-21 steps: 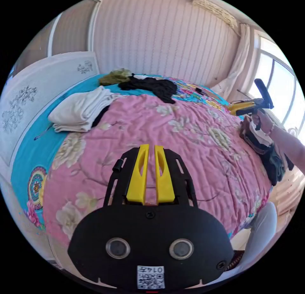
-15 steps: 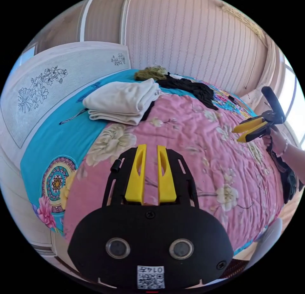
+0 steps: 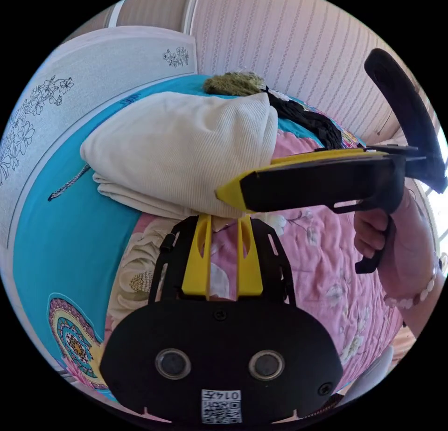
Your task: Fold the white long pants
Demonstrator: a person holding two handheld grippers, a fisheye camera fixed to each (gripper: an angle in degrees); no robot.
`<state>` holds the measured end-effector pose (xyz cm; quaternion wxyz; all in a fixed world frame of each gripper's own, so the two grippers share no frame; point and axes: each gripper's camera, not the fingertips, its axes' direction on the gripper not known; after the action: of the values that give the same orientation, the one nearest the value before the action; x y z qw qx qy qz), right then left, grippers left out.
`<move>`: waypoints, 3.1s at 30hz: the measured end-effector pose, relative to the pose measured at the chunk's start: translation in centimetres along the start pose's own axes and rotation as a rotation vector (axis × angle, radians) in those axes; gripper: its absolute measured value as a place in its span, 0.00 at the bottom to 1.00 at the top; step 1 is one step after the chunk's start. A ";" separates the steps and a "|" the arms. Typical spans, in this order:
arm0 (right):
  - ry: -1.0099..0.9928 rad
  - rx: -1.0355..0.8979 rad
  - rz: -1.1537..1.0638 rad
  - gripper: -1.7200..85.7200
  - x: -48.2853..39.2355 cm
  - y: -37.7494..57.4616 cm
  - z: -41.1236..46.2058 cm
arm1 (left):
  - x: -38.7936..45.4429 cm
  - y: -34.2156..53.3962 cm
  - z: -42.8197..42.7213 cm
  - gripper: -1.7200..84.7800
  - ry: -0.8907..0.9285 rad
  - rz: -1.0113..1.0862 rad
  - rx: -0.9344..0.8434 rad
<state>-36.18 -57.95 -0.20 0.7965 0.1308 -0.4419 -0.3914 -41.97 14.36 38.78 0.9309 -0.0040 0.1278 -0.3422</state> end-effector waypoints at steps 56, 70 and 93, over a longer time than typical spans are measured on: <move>-0.064 0.225 0.250 0.07 -12.9 65.8 -9.1 | 13.1 36.6 -42.9 0.02 0.380 0.318 0.068; 0.528 0.462 0.790 0.06 -11.2 86.9 -29.2 | 15.7 18.8 -27.8 0.11 0.169 0.334 -0.048; 0.570 0.403 1.075 0.06 -12.0 96.4 -31.4 | 11.8 16.7 -29.6 0.02 0.225 0.360 -0.023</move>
<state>34.45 10.15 27.93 0.9277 0.1369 -0.2814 0.2037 -29.86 22.00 5.79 0.9567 0.0466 0.2335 -0.1674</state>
